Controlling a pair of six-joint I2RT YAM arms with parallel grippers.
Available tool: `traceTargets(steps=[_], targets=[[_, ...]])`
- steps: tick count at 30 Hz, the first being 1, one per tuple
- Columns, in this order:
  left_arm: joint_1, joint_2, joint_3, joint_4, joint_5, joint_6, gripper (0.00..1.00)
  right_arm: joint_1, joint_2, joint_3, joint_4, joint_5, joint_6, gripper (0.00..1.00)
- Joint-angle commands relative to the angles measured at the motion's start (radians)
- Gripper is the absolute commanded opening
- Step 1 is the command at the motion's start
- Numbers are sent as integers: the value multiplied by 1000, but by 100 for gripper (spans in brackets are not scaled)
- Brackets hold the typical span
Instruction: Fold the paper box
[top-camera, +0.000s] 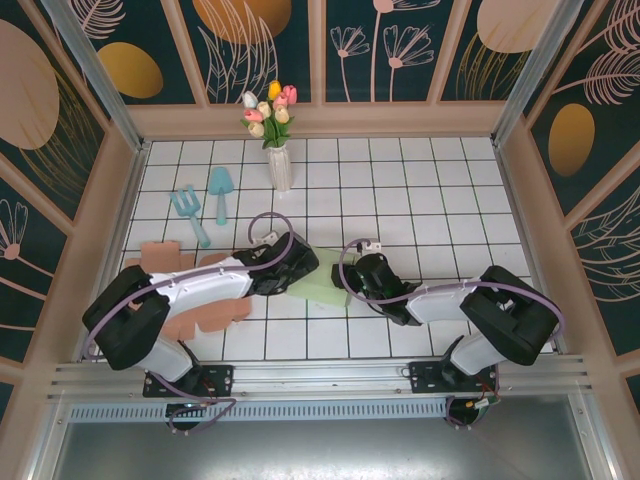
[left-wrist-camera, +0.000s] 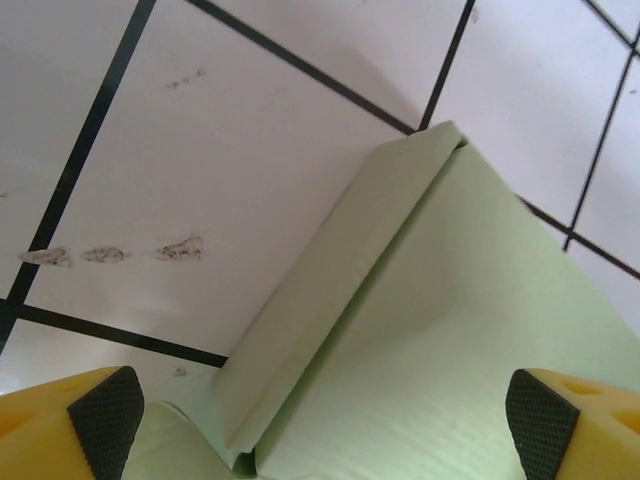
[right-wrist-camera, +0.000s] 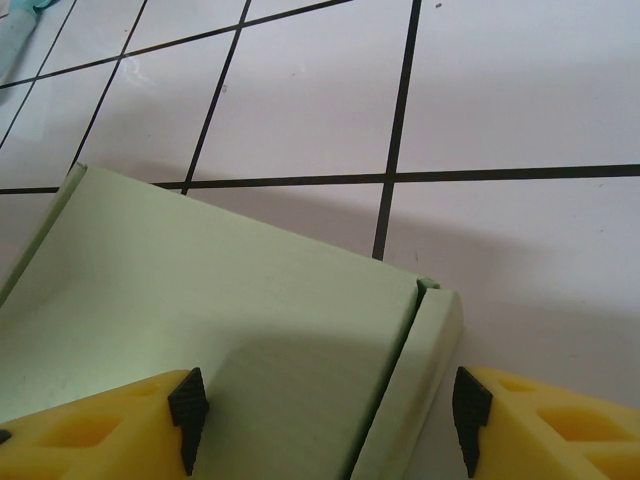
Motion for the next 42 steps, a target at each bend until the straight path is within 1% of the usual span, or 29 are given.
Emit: traceTargets(steps=[1,6,16,23,34,42], targets=[[-9,43,15,-8,30,-1,94,8,21,-8,7,-19,-18,68],[-13,64,34,-18,36,2,92,7,35,-12,25,-30,-10,68],[-40,37,31,1,60,-39,92,7,43,-22,38,-18,1,67],[-58,65,36,24,86,-52,91,8,62,-29,57,-19,10,67],[-57,118,33,-13,2,-41,89,8,52,-52,66,-17,2,67],[-58,135,19,-15,-12,-35,88,7,27,-59,59,-21,-6,67]])
